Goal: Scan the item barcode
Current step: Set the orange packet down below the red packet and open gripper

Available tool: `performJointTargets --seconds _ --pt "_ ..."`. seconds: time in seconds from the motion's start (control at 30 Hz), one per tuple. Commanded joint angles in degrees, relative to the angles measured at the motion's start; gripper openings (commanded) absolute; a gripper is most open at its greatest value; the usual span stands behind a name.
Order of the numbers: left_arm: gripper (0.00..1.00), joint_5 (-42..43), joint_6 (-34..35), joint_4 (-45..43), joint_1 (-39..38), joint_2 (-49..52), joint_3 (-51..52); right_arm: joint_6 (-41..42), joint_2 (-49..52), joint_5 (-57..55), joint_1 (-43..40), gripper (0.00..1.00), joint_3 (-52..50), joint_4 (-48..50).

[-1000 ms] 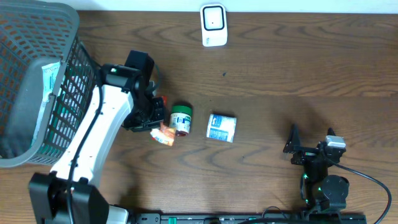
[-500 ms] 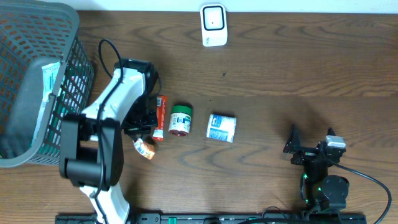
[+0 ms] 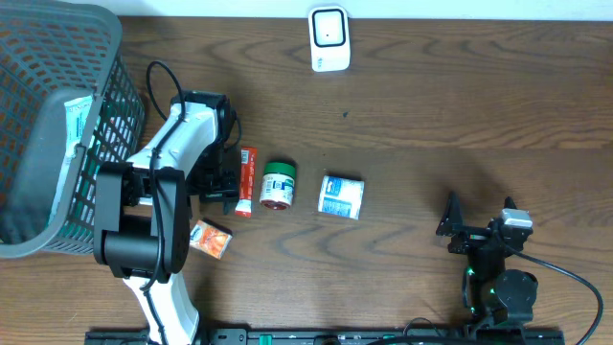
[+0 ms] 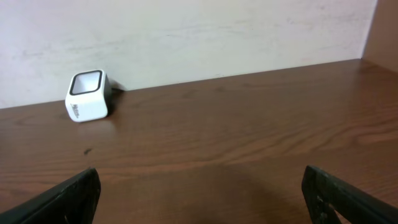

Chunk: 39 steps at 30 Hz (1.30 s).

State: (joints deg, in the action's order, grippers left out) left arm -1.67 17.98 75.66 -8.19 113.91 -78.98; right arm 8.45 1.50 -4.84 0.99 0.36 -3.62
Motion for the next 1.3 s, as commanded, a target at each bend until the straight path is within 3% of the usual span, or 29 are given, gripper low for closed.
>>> performJointTargets --seconds 0.0,0.2,0.27,0.3,0.33,0.37,0.57,0.93,1.07,1.27 --pt "0.72 -0.31 0.07 1.14 0.15 -0.24 -3.96 -0.83 0.00 -0.20 0.28 0.99 -0.04 -0.20" --pt "0.75 0.00 0.66 5.35 0.15 -1.33 -14.19 -0.83 0.00 -0.22 0.28 0.99 -0.04 -0.20" --pt "0.72 2.45 0.96 5.51 0.15 -2.25 -16.57 -0.83 0.00 -0.20 0.28 0.99 -0.04 -0.20" --pt "0.62 3.82 0.96 5.27 0.13 -2.99 -17.16 -0.83 0.00 -0.20 0.28 0.99 -0.04 -0.20" --pt "0.41 4.15 0.98 5.03 0.13 -3.78 -17.16 -0.83 0.00 -0.22 0.28 0.99 -0.04 -0.20" --pt "0.07 4.02 0.98 5.14 0.15 -4.50 -17.16 -0.83 0.00 -0.22 0.28 0.99 -0.04 -0.20" --pt "0.07 3.96 4.22 4.39 0.15 -11.30 -14.73 -0.83 0.00 -0.20 0.28 0.99 -0.04 -0.20" --pt "0.07 -3.39 16.41 -3.48 0.15 -33.62 11.50 -0.83 0.00 -0.20 0.28 0.99 -0.04 -0.20" --pt "0.07 -9.33 22.43 -7.78 0.42 -35.15 18.80 -0.83 0.00 -0.20 0.28 0.99 -0.04 -0.20" --pt "0.08 -8.20 27.34 -14.75 2.95 -34.45 26.77 -0.83 0.00 -0.22 0.28 0.99 -0.04 -0.20"
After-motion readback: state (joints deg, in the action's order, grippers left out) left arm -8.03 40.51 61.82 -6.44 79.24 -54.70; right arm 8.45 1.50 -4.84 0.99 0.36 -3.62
